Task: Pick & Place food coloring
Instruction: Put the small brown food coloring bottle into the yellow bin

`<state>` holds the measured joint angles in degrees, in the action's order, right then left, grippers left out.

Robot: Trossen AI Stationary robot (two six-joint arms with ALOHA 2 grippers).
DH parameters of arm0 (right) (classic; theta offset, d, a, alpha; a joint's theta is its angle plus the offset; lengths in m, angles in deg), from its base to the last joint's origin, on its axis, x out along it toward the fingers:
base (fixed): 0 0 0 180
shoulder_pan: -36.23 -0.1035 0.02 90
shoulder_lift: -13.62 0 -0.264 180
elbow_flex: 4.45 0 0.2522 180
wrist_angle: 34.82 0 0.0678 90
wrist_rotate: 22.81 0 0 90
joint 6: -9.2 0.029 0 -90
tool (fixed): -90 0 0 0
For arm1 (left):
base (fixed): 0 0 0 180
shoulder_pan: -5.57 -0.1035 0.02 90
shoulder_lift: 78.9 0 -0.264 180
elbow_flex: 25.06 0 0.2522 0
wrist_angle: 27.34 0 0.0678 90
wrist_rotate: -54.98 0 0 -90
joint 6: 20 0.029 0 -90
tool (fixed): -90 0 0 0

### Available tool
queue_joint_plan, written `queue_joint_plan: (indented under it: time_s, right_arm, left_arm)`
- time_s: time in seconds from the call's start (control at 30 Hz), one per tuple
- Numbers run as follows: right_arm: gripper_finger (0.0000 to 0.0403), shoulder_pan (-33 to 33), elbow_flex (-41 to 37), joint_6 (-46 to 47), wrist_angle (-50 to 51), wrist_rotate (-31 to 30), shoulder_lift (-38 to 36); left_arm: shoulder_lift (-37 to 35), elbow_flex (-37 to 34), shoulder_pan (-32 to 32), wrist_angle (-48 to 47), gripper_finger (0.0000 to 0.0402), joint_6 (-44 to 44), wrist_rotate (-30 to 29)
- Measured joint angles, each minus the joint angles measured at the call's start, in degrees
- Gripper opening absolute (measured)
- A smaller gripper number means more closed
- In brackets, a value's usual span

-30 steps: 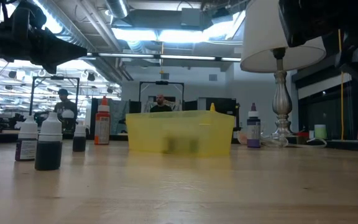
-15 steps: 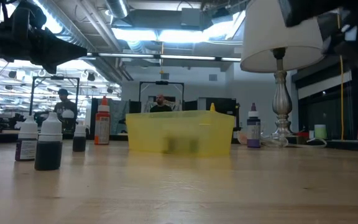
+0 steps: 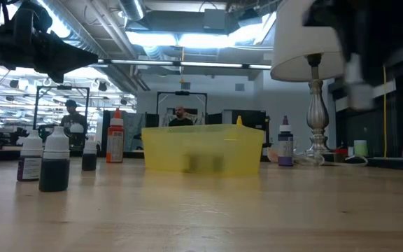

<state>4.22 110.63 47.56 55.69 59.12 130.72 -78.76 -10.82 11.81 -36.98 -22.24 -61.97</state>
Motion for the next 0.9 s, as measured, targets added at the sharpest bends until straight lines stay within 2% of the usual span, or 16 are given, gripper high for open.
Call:
queue_joint_plan:
  time_s: [0.47,0.9]
  right_arm:
    - [0.0074,12.6,11.4,-16.7,6.7,0.0,0.0]
    - [0.0073,23.7,12.3,-25.1,2.8,-1.3,0.7]
  left_arm:
    - [0.0,0.0,0.0,0.0,0.0009,0.0,0.0]
    - [0.0,0.0,0.0,0.0,0.001,0.0,0.0]
